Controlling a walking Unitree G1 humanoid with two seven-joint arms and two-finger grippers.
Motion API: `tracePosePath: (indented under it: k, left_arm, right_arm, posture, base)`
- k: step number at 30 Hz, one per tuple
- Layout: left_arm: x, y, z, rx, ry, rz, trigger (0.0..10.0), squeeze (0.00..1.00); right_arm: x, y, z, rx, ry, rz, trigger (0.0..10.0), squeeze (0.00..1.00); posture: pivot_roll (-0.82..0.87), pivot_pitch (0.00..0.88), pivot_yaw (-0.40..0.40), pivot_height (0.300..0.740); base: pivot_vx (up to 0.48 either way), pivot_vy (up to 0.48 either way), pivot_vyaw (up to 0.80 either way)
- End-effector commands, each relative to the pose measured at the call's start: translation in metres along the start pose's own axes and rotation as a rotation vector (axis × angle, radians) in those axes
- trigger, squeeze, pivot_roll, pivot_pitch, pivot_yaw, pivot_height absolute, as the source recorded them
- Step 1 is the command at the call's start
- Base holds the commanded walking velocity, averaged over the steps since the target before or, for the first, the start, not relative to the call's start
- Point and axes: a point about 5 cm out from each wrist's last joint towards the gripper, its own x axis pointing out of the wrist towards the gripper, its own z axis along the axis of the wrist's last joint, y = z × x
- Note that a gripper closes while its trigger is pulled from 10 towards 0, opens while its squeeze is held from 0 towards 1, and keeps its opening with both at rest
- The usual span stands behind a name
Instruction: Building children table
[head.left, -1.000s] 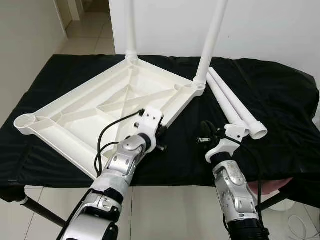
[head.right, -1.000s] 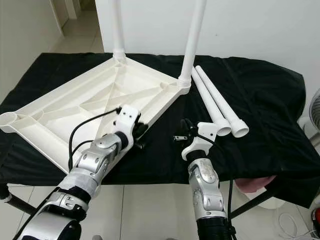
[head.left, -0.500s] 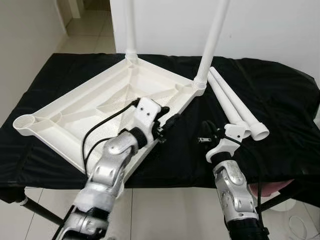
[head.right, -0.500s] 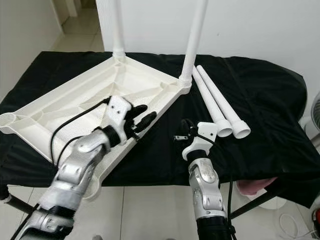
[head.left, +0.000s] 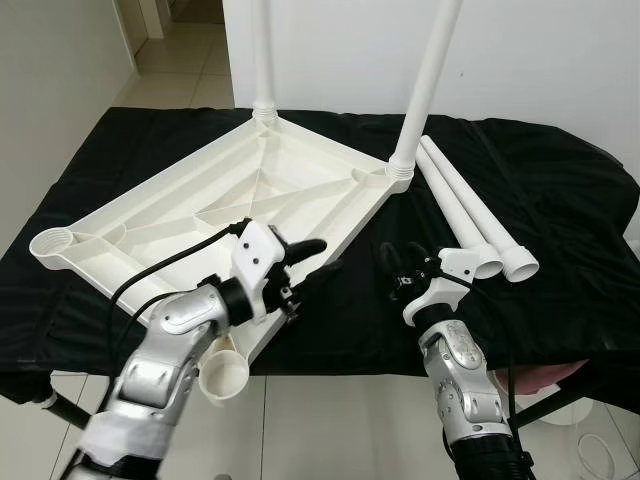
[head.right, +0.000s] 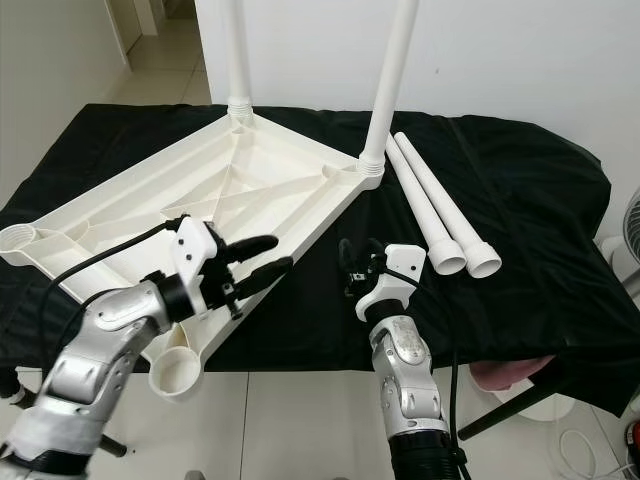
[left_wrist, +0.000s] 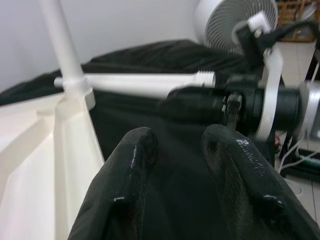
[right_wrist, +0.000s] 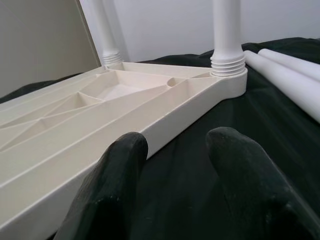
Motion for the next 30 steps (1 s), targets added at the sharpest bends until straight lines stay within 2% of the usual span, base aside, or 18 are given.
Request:
tracePosePath:
  k: [1,2,3,7,8,9,10,12,14,17,22,27,30]
  left_arm:
    - [-0.013,0.003,-0.008,-0.024,0.038,-0.039,10.0,0.00]
    - [-0.013,0.003,-0.008,-0.024,0.038,-0.039,10.0,0.00]
    - [-0.022,0.005,-0.012,-0.022,0.063,-0.049,10.0,0.00]
    - [-0.031,0.007,-0.017,-0.019,0.093,-0.054,10.0,0.00]
    - [-0.035,0.007,-0.020,-0.002,0.112,-0.064,10.0,0.00]
    - [-0.035,0.007,-0.020,-0.002,0.112,-0.064,10.0,0.00]
    - [-0.041,0.010,-0.024,0.016,0.145,-0.067,10.0,0.00]
    - [-0.041,0.010,-0.024,0.016,0.145,-0.067,10.0,0.00]
    - [-0.053,0.017,-0.033,0.033,0.208,-0.069,10.0,0.00]
    - [-0.059,0.021,-0.037,0.033,0.237,-0.068,10.0,0.00]
    - [-0.085,0.036,-0.052,0.025,0.342,-0.059,10.0,0.00]
    - [-0.089,0.038,-0.054,0.026,0.354,-0.059,10.0,0.00]
    - [-0.107,0.052,-0.058,0.008,0.391,0.003,10.0,0.00]
  right_arm:
    - [-0.003,-0.003,-0.003,0.002,0.015,0.004,10.0,0.00]
    - [-0.003,-0.003,-0.003,0.002,0.015,0.004,10.0,0.00]
    - [-0.005,-0.004,-0.002,0.009,0.014,0.004,10.0,1.00]
    - [-0.008,-0.005,-0.002,0.007,0.013,0.002,10.0,1.00]
    - [-0.009,-0.005,-0.003,0.001,0.016,0.001,10.0,0.88]
    - [-0.009,-0.005,-0.003,0.001,0.016,0.001,10.0,0.88]
    - [-0.011,-0.005,-0.004,-0.006,0.022,0.002,10.0,0.00]
    - [-0.011,-0.005,-0.004,-0.006,0.022,0.002,10.0,0.00]
    - [-0.013,-0.005,-0.005,-0.013,0.029,0.005,10.0,0.00]
    - [-0.014,-0.005,-0.005,-0.016,0.031,0.006,10.0,0.00]
    - [-0.015,-0.008,-0.004,-0.029,0.034,0.008,10.0,0.00]
    - [-0.016,-0.008,-0.004,-0.030,0.035,0.008,10.0,0.00]
    - [-0.020,-0.008,-0.005,-0.032,0.041,0.008,10.0,0.00]
  posture:
    - [-0.06,0.000,-0.024,0.740]
    - [-0.06,0.000,-0.024,0.740]
    - [-0.07,0.000,-0.022,0.740]
    - [-0.07,0.000,-0.019,0.740]
    - [-0.07,0.000,-0.019,0.740]
    - [-0.07,0.000,-0.019,0.740]
    - [-0.07,0.000,-0.018,0.740]
    - [-0.07,0.000,-0.018,0.740]
    - [-0.07,0.000,-0.017,0.740]
    - [-0.07,0.000,-0.016,0.740]
    - [-0.07,0.000,-0.013,0.740]
    - [-0.07,0.000,-0.013,0.740]
    - [-0.08,0.000,-0.006,0.740]
  base:
    - [0.000,0.000,0.00]
    - [0.000,0.000,0.00]
    - [0.000,0.000,0.00]
    - [0.000,0.000,0.00]
    - [0.000,0.000,0.00]
    - [0.000,0.000,0.00]
    - [0.000,0.000,0.00]
    - [0.000,0.000,0.00]
    - [0.000,0.000,0.00]
    - [0.000,0.000,0.00]
    - [0.000,0.000,0.00]
    - [0.000,0.000,0.00]
    - [0.000,0.000,0.00]
